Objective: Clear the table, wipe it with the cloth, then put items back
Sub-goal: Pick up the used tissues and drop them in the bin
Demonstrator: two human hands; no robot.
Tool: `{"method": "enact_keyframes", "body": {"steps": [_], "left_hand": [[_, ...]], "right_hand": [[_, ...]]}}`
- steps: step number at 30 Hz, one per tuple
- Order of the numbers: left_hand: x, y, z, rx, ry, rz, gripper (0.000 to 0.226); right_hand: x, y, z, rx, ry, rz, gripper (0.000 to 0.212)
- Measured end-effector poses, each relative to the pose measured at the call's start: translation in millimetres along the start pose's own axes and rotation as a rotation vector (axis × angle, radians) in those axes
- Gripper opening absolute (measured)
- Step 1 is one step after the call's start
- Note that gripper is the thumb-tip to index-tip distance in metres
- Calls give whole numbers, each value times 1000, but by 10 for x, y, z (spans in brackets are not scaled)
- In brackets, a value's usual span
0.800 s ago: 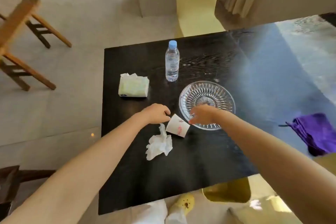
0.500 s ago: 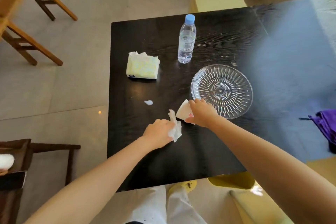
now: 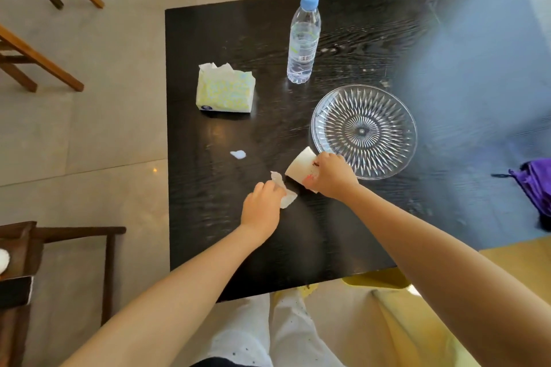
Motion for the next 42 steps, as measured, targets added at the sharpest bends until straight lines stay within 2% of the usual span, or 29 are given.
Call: {"method": "enact_keyframes", "body": {"steps": [2, 4, 8, 12, 14, 17, 20, 22, 24, 26, 28, 30, 31, 33, 36, 42], "left_hand": [[115, -106, -68, 9, -97, 235, 30], [178, -232, -154, 27, -193, 437, 32], [142, -455, -309, 67, -380, 823, 21], [-165, -659, -428, 118, -382, 1073, 27], [-367, -680, -458, 206, -363, 1299, 38], [-674, -721, -450, 400, -227, 1517, 41], [-810, -743, -451, 472, -154, 1482, 44], [-783, -725, -500, 409, -216, 1431, 54], [-742, -719, -553, 348, -263, 1435, 52], [-773, -703, -582, 394, -239, 1532, 47], [-828, -716, -583, 480, -159, 1587, 47], [-893, -730, -565, 559, -95, 1652, 49], [-932, -734, -553, 595, -77, 1691, 51], [-1000, -734, -534, 644, -55, 1742, 54], [-1044, -725, -557, 637, -34, 1723, 52], [-1206, -583, -529, 702, -9, 1605, 57]], "right_hand": [[-117, -59, 1, 40, 69, -282, 47], [-190, -136, 30, 102, 112, -499, 48], [-184, -415, 132, 119, 48, -650, 34], [-93, -725, 298, 59, -17, -699, 28], [-3, -824, 382, 86, -79, -738, 20], [-20, -960, 447, 63, -81, -755, 14], [-46, -1076, 459, -51, -83, -611, 20], [11, -1068, 453, -85, -109, -523, 21], [33, -1031, 440, -70, -112, -495, 24], [-19, -1027, 449, -14, -82, -571, 25], [-52, -1039, 483, 57, -92, -773, 23], [-99, -1031, 525, 108, -73, -873, 41], [-81, -1000, 546, 151, -86, -905, 42], [-20, -951, 571, 215, -123, -994, 27], [-20, -1031, 596, 163, -116, -1105, 15], [-302, -1060, 713, 15, -21, -1049, 15]]}}
Point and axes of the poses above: each hand's wrist, its own z-axis away from the middle knuckle, its own y-axis out of the palm, x = y × z, the point moved 10 cm from there along -z, towards the middle knuckle, and after that the axes turned 2 degrees about z, right-handed, at the moved point
